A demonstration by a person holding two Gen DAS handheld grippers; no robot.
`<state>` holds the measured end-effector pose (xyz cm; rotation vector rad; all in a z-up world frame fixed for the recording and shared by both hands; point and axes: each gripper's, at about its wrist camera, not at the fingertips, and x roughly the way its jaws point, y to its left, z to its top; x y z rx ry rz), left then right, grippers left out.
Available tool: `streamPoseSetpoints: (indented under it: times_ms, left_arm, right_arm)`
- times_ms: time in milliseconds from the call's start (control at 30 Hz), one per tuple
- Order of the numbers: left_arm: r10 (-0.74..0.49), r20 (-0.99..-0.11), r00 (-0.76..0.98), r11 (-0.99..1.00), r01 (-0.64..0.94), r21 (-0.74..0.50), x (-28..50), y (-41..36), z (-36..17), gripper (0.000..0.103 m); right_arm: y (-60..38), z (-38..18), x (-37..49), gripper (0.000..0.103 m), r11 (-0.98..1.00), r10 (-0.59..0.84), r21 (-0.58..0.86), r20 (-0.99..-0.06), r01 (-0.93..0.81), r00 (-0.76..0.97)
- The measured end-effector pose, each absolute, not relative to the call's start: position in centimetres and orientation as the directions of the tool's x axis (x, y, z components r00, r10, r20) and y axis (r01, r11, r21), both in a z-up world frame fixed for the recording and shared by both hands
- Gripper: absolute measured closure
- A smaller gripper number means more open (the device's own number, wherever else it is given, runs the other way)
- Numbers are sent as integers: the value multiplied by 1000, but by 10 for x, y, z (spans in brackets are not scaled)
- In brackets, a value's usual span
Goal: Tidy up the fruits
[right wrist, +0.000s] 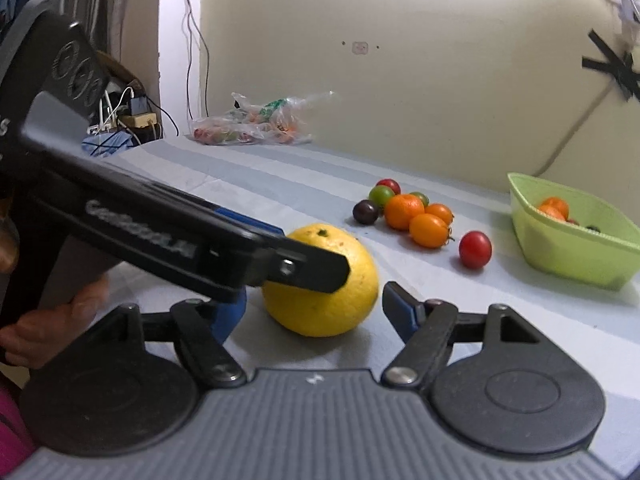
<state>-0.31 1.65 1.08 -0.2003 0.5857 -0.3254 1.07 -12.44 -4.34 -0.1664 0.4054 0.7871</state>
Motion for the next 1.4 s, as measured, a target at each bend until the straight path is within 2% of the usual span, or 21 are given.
streamPoseSetpoints:
  times_ms: [67,300,400,500,567,767,967,1167,1400]
  left_arm:
    - [-367,-493,789,925,255,-280,-5,20,13,18]
    - [-427,-479,767,899,305,-314,-8,28,15,18]
    - [-433,-495,753,897,308,-316,-3,23,12,21]
    - [-429,-525,735,901,307,-306,2,16,7,35]
    - [-413,-532,739,909,298,-291,4,13,5,36]
    - [-432,-550,715,901,319,-293,20,-4,14,36]
    - [-488,-516,704,872,415,-258,66,-54,38,36]
    - [-505,-474,721,862,444,-243,133,-100,60,36]
    - [-501,-518,694,865,427,-265,204,-129,53,35]
  right_arm:
    - [-127,-43,12,26,700,651,11,-421,-715,631]
    - [-135,-40,11,26,685,666,14,-419,-729,618]
    - [-134,-42,15,26,676,669,14,-429,-736,607]
    - [-129,-42,18,27,665,674,7,-435,-746,597]
    - [-127,-42,19,35,652,680,2,-445,-758,583]
    - [-144,-39,22,36,682,665,10,-425,-731,615]
    - [-191,-23,36,36,778,591,5,-342,-628,730]
    - [-231,-1,84,36,851,500,-24,-264,-524,825]
    - [-246,-4,135,36,895,419,-39,-271,-444,867]
